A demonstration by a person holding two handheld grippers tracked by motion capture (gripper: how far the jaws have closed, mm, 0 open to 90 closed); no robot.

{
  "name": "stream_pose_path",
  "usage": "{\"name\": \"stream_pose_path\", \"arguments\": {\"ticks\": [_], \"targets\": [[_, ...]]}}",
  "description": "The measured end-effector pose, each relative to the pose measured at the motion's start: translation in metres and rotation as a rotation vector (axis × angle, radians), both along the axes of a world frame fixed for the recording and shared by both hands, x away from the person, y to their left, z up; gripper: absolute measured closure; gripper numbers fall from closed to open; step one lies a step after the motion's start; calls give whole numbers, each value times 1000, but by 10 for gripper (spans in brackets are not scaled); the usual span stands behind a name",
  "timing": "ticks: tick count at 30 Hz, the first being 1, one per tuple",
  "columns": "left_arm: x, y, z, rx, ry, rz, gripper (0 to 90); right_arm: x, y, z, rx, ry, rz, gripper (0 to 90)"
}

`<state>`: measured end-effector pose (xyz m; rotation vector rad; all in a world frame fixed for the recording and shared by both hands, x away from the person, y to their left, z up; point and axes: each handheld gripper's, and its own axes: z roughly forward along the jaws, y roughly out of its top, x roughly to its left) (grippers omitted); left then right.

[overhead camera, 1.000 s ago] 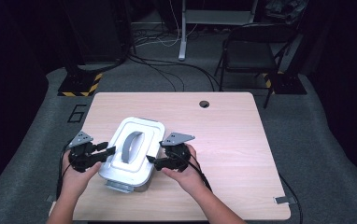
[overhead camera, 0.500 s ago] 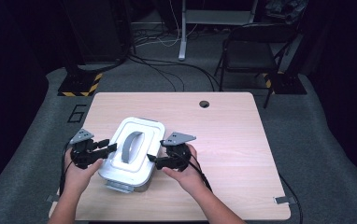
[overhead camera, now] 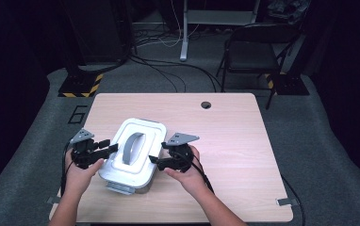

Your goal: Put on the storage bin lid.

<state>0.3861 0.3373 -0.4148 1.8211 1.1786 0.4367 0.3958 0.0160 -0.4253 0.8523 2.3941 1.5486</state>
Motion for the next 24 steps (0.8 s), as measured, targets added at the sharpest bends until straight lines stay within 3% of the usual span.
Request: {"name": "stream_pose_path", "arguments": {"ticks": [1, 6, 12, 16, 24], "targets": [[0, 1, 0, -6, 2, 4, 486, 0, -2, 1, 4, 20, 3, 303], [0, 6, 2, -40, 27, 10, 437, 0, -13, 5, -4, 13, 1, 302], [-1, 13, 10, -59, -19, 26, 415, -2, -24, 8, -13, 15, -17, 302], [-2, 20, 17, -92, -25, 26, 408, -5, -32, 12, -15, 13, -29, 302], [-2, 39, 25, -110, -40, 60, 408, -12, -52, 21, -43, -15, -64, 302]]}}
